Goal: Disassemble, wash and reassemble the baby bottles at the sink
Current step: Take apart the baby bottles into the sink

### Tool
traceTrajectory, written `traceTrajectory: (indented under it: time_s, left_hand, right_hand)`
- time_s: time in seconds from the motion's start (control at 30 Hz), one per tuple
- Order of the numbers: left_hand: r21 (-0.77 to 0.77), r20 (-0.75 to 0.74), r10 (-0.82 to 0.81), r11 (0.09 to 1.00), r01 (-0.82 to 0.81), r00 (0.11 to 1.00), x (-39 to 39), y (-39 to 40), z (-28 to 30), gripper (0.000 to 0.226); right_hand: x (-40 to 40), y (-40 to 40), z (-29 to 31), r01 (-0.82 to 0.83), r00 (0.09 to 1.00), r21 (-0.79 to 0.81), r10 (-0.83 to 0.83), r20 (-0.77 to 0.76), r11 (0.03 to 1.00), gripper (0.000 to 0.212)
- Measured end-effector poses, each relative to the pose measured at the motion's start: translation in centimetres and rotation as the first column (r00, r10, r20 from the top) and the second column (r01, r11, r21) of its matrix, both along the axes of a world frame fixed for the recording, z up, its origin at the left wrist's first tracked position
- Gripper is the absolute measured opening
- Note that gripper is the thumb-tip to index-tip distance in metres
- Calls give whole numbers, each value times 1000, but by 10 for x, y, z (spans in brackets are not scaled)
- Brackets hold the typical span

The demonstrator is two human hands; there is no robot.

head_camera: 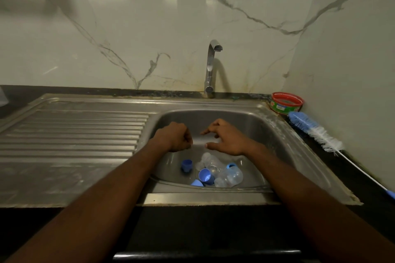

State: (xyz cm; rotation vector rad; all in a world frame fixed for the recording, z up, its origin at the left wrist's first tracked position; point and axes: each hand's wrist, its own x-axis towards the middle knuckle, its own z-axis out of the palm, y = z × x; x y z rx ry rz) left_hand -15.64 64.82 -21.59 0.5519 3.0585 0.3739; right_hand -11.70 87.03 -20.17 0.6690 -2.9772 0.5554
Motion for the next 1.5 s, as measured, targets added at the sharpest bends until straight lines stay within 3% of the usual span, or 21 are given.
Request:
traceTrajectory:
  time_s: [0.23,0.33,0.5,0.67,0.8,0.97,1.13,1.33,1.5]
  left_hand:
    - [47,-211,0,999,10,977,26,-40,38,25]
    - [98,-316,37,995,-6,948,44,-92,64,20]
    - [146,-397,252,967,-210,882,54,-206,84,9]
    - [252,-368,447,892,-375,815,65,-320,84,14]
    - [184,-285,572,820,-541,769,79,-372,87,13]
    - [108,-189,606,795,-597,773,69,-397,61,11]
    - [44,-169,600,797,-602,782,55,-417,67,21]
    - [58,-272,657,740,-670,703,44,-428,61,9]
    - [10,-346,626,747,-665,699,37,-421,56,16]
  right_hand:
    - [16,-8,9,-21,971,-129,-11,-239,991,41]
    - [22,-32,27,-94,920,-79,56,-388,992,34]
    - [19,-138,62,-244,857,2,217,-468,970,42]
    - [1,-273,83,-382,805,4,335,-490,924,39]
    - [-17,-377,86,-383,813,0,337,-476,924,39]
    - [-50,-487,102,-324,856,-80,256,-449,943,26]
    - [-91,-580,112,-273,899,-71,228,-374,960,36]
    - [-134,-651,113,-300,893,38,294,-342,953,64]
    - [-158,-677,104,-327,898,39,324,-297,944,66]
